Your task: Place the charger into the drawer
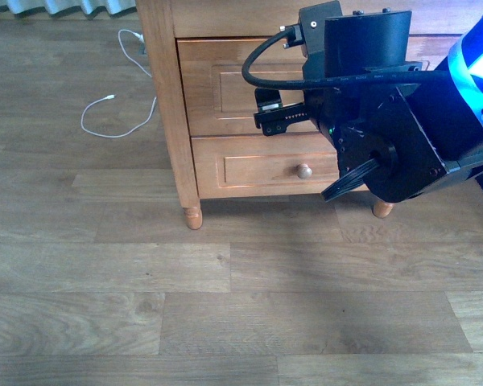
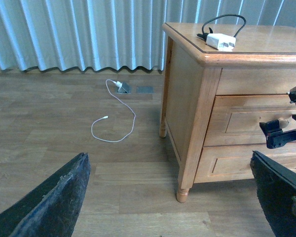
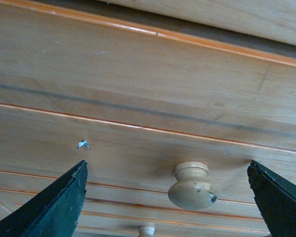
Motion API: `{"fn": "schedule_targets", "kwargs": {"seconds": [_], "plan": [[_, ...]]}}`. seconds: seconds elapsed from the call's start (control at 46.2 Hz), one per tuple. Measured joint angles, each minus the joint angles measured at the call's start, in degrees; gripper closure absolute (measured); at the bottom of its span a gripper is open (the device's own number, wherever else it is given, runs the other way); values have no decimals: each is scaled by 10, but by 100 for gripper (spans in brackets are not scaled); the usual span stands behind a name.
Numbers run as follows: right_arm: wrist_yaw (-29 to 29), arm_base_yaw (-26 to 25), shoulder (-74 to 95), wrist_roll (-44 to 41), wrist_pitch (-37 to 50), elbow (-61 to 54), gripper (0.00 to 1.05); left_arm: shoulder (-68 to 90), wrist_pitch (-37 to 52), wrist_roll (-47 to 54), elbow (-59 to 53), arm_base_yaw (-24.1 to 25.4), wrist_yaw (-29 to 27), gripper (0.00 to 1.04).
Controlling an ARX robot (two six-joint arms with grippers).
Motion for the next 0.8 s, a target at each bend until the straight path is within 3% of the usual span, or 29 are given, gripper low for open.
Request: {"fn": "schedule_targets", "kwargs": {"seconds": [0.108, 0.195, 0.519, 0.8], "plan": [[0, 0, 0, -4, 0, 0, 14, 0, 0, 0, 0, 0, 0, 6], [3, -2, 1, -8, -3, 2, 33, 0, 0, 0, 0, 0, 0, 6], [9, -6, 8, -13, -5, 5, 78, 0, 0, 0, 0, 0, 0, 6], [7, -6, 8, -13, -6, 2, 82, 0, 0, 0, 0, 0, 0, 6]]}}
